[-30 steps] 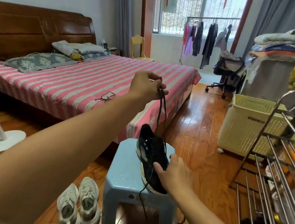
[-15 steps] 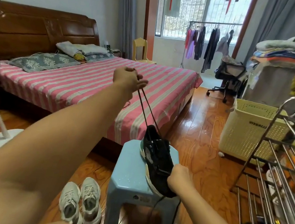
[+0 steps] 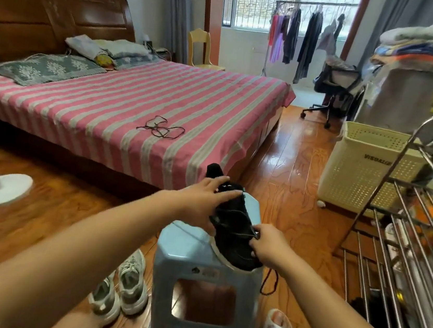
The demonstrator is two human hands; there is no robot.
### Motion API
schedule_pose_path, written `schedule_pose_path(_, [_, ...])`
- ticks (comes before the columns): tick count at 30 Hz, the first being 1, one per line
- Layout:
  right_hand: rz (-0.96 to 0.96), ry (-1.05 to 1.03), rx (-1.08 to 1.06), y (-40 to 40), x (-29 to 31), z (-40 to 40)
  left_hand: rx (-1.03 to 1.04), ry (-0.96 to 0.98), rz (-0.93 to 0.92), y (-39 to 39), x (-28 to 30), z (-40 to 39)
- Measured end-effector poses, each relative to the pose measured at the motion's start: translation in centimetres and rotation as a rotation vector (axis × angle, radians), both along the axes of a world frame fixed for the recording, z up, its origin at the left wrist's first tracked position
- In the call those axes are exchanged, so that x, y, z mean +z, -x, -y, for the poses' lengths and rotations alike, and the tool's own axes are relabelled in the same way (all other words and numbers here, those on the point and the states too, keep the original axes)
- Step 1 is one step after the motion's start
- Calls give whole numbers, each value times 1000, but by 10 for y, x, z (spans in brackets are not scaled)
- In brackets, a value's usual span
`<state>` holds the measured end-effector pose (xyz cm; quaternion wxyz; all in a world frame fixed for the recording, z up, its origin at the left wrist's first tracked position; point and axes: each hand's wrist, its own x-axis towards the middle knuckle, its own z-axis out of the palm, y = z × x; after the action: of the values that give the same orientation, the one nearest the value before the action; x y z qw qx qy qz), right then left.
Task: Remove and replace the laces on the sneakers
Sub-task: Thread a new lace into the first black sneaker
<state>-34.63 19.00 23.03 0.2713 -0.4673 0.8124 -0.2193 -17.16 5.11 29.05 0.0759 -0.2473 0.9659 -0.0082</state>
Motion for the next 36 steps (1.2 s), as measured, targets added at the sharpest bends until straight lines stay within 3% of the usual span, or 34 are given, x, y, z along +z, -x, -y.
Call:
schedule_pose_path(2, [-17, -3, 13, 1, -1, -1, -105, 180, -73, 16, -24, -13])
schedule_pose_path(5, [45, 18, -8, 5, -4, -1, -51, 293, -348, 19, -49, -15])
schedule_pose_path(7, [66, 31, -16, 6, -7, -1, 46, 170, -519, 13, -62, -12])
schedule_pose_path(10, [69, 39, -21, 4, -10, 1, 216, -173, -728, 7, -72, -9])
schedule_pose_path(13, [85, 31, -33, 3, -11, 2, 408, -417, -813, 8, -76, -4])
schedule_pose_path(16, [83, 32, -31, 4, -10, 2, 482, -491, -700, 12, -80, -6])
schedule_pose_path(20, [26, -4, -8, 3, -10, 2, 398, -429, -228, 16, -53, 3])
schedule_pose_path(22, [-8, -10, 4, 3, -11, 2, 360, -547, -75, 14, -16, 12])
schedule_pose_path(25, [-45, -13, 18, 2, -11, 2, 388, -713, -45, 19, 39, 18])
schedule_pose_path(27, [-51, -29, 15, 3, -11, 3, 388, -584, -84, 31, 63, 23])
schedule_pose_path(29, [-58, -41, 6, 3, -10, 4, 447, -480, -288, 46, 80, 36])
schedule_pose_path(33, [-51, -47, -8, 2, -11, 5, 643, -586, -988, 59, 118, 68])
schedule_pose_path(36, [-17, -56, -19, 1, -9, 5, 575, -641, -1106, 67, 124, 64])
